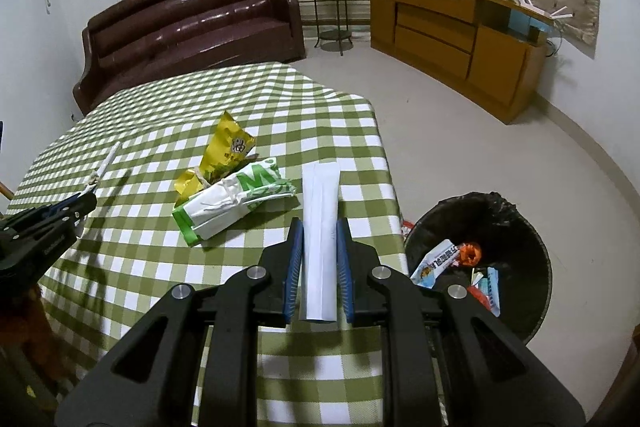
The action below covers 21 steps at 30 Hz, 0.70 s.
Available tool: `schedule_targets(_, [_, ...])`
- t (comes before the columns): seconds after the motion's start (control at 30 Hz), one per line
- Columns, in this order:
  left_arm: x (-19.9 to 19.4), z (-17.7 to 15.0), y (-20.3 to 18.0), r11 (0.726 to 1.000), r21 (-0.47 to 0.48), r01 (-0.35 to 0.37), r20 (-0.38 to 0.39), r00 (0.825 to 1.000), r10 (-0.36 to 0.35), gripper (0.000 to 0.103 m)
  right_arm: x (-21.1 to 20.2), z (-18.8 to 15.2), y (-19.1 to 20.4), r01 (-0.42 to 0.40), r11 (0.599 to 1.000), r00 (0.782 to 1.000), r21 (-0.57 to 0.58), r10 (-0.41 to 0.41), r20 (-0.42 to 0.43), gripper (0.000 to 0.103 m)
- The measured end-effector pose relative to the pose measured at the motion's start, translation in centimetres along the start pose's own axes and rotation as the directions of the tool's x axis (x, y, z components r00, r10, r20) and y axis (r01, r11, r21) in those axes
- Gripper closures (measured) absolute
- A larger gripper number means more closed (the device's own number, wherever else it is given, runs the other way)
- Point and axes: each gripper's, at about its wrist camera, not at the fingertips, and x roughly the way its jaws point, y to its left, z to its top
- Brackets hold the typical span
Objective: Collect trash
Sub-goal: 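Carry the white wrapper and white strip with both tools over the bin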
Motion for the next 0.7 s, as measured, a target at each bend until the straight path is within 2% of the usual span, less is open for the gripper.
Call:
schedule_targets(0.33, [-2.8,1.4,-3.3,0.997,0.035,0.074,0.060,0.995,-0.076,0.086,-2.2,0.4,-1.5,0.009,1.000,0.999,0.017,-0.010,0.053,0.086])
schedule_targets(0.7, [-4.7,2.6,-9.4,0.973,0.122,0.198,0.108,0.971,-0.212,0.086,-4.1,1.2,-5.0,0.088,0.995,0.992,0.044,-0.092,0.090,0.086])
